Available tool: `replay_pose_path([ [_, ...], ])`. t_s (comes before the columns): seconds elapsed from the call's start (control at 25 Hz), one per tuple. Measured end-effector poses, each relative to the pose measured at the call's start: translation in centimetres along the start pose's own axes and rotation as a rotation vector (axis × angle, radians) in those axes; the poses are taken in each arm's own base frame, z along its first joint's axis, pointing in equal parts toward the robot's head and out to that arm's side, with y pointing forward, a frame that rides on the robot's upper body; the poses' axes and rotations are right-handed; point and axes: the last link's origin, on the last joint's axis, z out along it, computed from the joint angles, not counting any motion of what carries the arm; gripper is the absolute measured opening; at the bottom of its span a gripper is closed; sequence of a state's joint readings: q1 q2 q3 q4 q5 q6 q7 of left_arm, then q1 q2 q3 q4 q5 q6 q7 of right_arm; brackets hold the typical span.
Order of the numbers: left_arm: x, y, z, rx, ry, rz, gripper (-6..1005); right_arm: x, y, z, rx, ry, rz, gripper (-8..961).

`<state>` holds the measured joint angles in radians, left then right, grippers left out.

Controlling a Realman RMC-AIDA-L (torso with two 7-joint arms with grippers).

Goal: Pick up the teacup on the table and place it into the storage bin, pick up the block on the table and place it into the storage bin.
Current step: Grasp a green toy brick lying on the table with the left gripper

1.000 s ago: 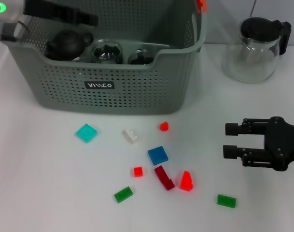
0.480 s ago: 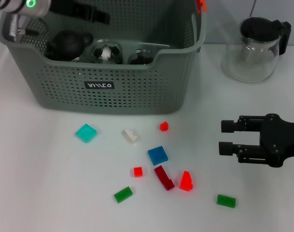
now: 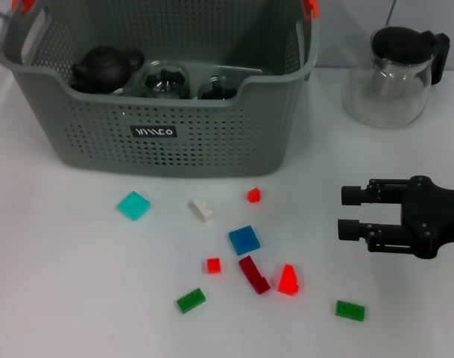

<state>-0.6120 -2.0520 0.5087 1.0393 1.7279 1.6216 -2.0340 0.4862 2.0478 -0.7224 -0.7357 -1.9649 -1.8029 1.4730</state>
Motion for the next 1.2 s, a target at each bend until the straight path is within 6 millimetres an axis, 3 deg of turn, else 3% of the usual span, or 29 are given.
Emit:
replay_pose_path([
  [0.12, -1.8, 1.0, -3.5, -0.095, 0.117, 0.040, 669, 0.0, 0.0, 0.0, 0.000, 0.000, -0.001, 656],
  [0.2, -3.2, 1.3, -4.5, -0.101, 0.096, 0.070, 668, 0.0, 0.0, 0.0, 0.001, 0.000, -0.002, 656],
  [0.48, -11.7, 1.5, -6.3, -0.064, -0.351, 0.242, 661, 0.0, 0.0, 0.0, 0.000, -0.001, 0.005, 655],
  [0.6, -14.2, 0.9, -6.9, -0.033, -0.463, 0.296, 658, 0.1, 0.0, 0.0, 0.001, -0.001, 0.007, 655],
  [0.84, -16.9, 0.7, -6.8, -0.043, -0.529, 0.323, 653, 0.1, 0.0, 0.1, 0.001, 0.001, 0.008, 655],
  [0.88, -18.2, 1.0, -6.7, -0.079, -0.557, 0.322, 652, 0.1, 0.0, 0.0, 0.002, 0.001, 0.009, 655],
  [1.2, -22.5, 2.2, -5.2, -0.191, -0.597, 0.338, 619, 0.2, 0.0, 0.0, 0.004, -0.001, 0.012, 656],
])
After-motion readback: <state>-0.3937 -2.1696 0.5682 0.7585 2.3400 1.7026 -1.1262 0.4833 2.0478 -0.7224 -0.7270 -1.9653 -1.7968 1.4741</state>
